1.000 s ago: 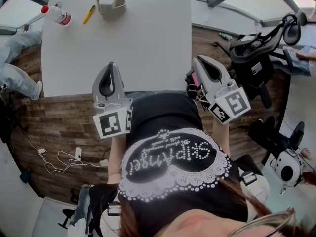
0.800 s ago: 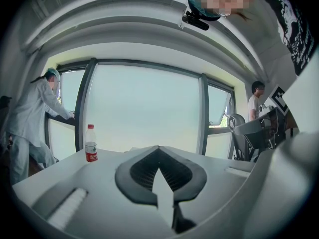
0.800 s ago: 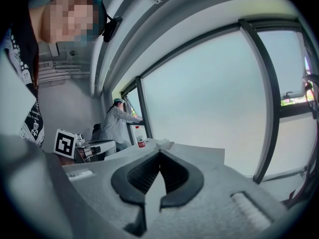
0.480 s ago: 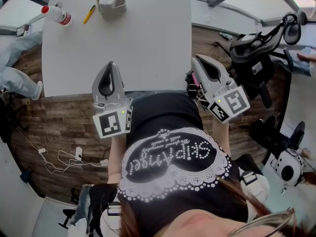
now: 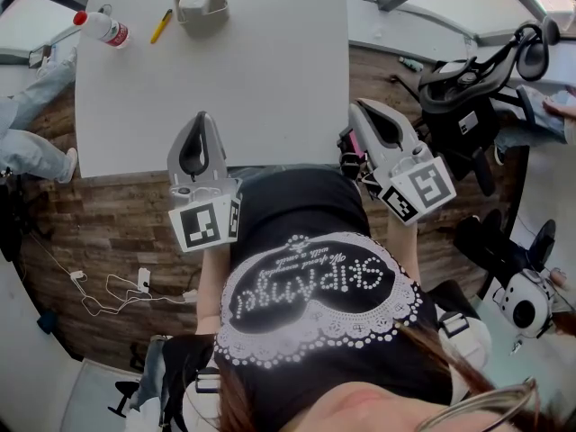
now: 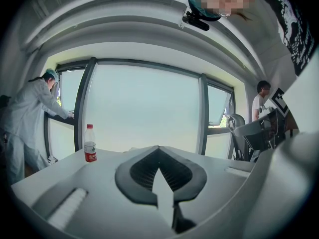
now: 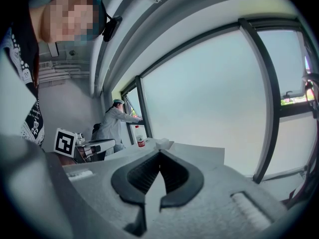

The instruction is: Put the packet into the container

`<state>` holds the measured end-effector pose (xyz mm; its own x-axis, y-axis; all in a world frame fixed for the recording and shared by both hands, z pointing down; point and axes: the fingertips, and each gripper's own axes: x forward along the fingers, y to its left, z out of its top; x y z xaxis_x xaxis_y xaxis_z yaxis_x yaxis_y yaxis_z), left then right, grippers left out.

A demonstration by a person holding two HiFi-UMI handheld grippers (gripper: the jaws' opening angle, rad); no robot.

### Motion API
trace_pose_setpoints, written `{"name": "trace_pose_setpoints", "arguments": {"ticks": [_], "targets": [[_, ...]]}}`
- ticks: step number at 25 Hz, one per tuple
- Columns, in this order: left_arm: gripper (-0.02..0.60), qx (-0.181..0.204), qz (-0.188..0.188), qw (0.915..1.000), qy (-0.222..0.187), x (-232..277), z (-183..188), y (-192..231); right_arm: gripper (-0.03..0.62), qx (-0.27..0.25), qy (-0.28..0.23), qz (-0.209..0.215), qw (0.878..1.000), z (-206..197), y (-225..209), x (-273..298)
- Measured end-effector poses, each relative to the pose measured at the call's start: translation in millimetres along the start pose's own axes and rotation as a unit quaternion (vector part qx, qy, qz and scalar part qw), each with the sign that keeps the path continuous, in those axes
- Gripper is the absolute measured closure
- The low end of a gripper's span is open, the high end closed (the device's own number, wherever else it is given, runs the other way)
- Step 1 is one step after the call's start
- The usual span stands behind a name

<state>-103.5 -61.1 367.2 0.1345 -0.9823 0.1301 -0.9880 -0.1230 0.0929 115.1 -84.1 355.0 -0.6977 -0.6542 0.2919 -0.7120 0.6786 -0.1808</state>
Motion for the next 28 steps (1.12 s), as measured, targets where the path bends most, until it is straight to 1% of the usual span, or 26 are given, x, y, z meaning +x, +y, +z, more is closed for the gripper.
{"name": "trace_pose_setpoints", "arguments": {"ticks": [6, 28], "targets": [[0.588, -0.002, 0.000, 1.0000, 0.001, 1.0, -1.2, 0.0, 0.599, 0.009, -0.001, 0.002, 1.000, 0.1, -0.7, 0.2], [0.588, -0.002, -0.003, 1.0000, -0.001, 1.5, 0.1, -1.7, 0.599, 0.007, 0.000, -0.016, 1.000, -1.3, -9.2, -4.8]]}}
